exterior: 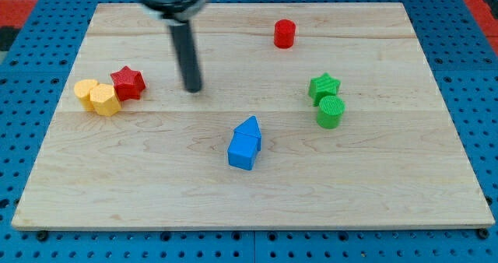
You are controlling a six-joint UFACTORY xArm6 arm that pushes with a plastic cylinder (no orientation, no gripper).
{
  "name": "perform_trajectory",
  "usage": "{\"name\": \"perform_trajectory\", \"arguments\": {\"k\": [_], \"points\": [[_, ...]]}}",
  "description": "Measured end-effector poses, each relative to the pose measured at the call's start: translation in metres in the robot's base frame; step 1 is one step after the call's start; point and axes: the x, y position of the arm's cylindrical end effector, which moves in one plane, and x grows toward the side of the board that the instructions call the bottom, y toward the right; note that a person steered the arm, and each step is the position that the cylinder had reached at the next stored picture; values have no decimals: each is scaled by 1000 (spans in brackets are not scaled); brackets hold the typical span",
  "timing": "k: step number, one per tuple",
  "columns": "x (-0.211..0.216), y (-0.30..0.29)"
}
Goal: Place red circle close to the red star
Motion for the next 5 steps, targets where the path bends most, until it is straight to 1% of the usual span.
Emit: {"name": "perform_trajectory", "arguments": {"k": [1, 2, 3, 4, 5], "points": [[-20, 95], [-66, 168], [-129, 182], [-137, 116], [-116, 92]]}}
